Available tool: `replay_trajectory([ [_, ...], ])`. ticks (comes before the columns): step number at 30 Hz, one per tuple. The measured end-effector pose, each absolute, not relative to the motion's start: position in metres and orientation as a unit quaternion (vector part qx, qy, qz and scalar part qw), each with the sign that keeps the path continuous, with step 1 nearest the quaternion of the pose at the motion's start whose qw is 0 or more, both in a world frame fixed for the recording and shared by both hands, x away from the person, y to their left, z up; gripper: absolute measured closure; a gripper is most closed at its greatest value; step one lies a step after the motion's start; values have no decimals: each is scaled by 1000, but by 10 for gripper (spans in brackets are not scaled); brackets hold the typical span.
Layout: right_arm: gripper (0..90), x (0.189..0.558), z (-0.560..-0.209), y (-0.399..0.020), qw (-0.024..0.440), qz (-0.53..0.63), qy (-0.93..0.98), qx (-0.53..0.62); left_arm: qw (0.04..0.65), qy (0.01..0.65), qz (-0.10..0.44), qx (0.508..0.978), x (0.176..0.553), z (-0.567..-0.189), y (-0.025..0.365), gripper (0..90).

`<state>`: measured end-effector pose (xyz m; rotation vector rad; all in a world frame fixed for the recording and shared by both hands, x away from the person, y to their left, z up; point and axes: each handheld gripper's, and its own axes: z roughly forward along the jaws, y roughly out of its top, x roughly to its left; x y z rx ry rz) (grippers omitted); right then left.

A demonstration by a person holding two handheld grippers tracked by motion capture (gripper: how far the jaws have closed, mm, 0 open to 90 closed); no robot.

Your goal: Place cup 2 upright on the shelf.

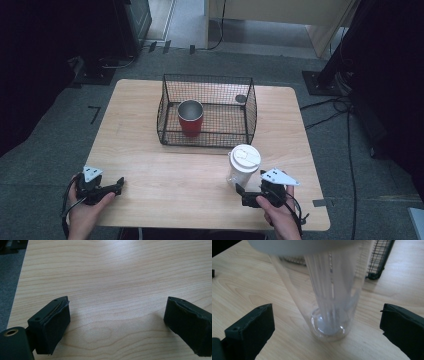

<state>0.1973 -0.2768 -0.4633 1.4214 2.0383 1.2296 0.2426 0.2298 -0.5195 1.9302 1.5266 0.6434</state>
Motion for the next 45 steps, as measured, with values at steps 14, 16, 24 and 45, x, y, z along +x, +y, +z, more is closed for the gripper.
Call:
replay_trajectory([
  [14, 0, 213, -435, -247, 225, 434, 705, 514, 301, 572, 245, 722, 241, -519, 230, 138],
  [16, 0, 215, -434, -246, 229, 431, 704, 516, 301, 572, 245, 722, 241, -519, 230, 138],
  [24, 0, 221, -432, -240, 253, 431, 692, 521, 299, 569, 242, 727, 242, -519, 229, 94],
  [45, 112, 225, -443, -234, 267, 411, 692, 529, 294, 565, 236, 734, 242, -520, 228, 36],
])
